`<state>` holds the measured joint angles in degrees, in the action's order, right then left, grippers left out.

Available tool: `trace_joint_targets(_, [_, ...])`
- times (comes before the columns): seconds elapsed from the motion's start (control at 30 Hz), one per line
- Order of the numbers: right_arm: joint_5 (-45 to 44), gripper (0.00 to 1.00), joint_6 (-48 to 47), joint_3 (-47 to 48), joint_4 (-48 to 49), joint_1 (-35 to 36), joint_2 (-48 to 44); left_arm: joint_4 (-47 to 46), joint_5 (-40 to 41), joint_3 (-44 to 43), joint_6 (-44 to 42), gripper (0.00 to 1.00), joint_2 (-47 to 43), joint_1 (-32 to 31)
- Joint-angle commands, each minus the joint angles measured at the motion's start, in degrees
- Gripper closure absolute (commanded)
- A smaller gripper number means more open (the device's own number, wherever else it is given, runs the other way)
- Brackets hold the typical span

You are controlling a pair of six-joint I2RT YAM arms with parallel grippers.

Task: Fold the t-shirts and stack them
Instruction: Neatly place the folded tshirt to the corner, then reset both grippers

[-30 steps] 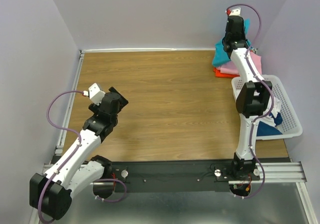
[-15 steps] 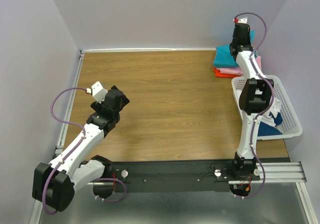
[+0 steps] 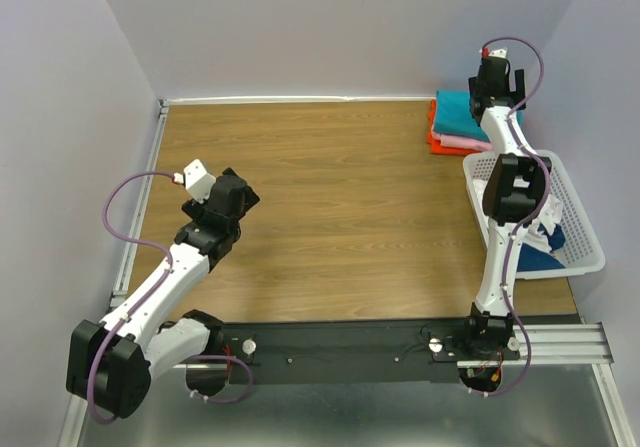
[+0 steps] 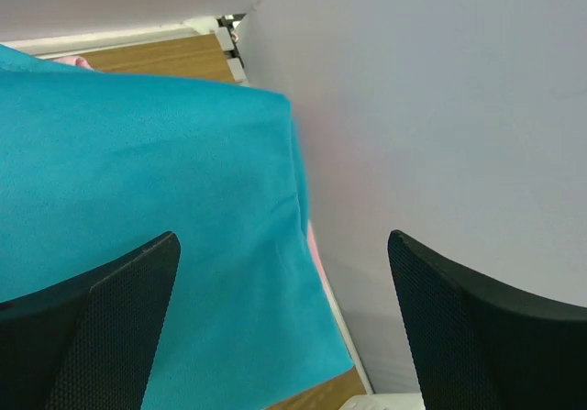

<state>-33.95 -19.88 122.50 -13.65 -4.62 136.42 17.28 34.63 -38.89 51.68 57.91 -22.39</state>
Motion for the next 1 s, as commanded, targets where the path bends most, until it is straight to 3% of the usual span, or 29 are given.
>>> trace_joint_targets(0.0, [1.51, 0.00, 2.74, 0.73, -0.50, -0.39, -0.79, -1.28, 0.44, -1.27, -0.61, 0.02, -1.04, 0.51])
trace_joint_targets(0.27, [9.51, 0.00, 8.45, -7.60, -2.26, 0.23, -10.29, -5.31, -1.76, 0.31, -3.60, 0.02, -5.52, 0.51])
trace_joint_targets(0.4, [11.36, 0.00, 12.31, -10.95, -3.40, 3.82, -15.73, -8.84, -4.31, 1.19, -5.88, 0.02, -7.02, 0.51])
trace_joint_targets(0.47, [10.23, 0.00, 16.52, -12.63, -3.58, 5.75, -19.60, -10.77, -6.14, 1.10, -9.81, 0.02, -7.20, 0.51])
trace_joint_targets(0.57, [15.65, 0.00, 23.71, -18.59, -3.49, 8.31, -25.82, -13.14, -10.90, 1.28, -12.39, 0.02, -7.11, 0.42])
trace_joint_targets(0.67, [17.17, 0.00, 29.97, -26.59, -3.49, 10.94, -30.93, -14.37, -11.08, 1.89, -12.21, 0.02, -7.55, 0.42])
trace_joint_targets(0.83, [12.52, 0.00, 38.33, -43.54, -1.03, 17.45, -44.82, -16.92, -13.43, 3.12, -13.17, 0.02, -10.09, 0.42])
trace_joint_targets(0.97, [12.33, 0.00, 46.48, -64.33, 2.74, 20.79, -58.26, -23.59, -14.95, 8.29, -12.49, 0.02, -16.14, 0.42])
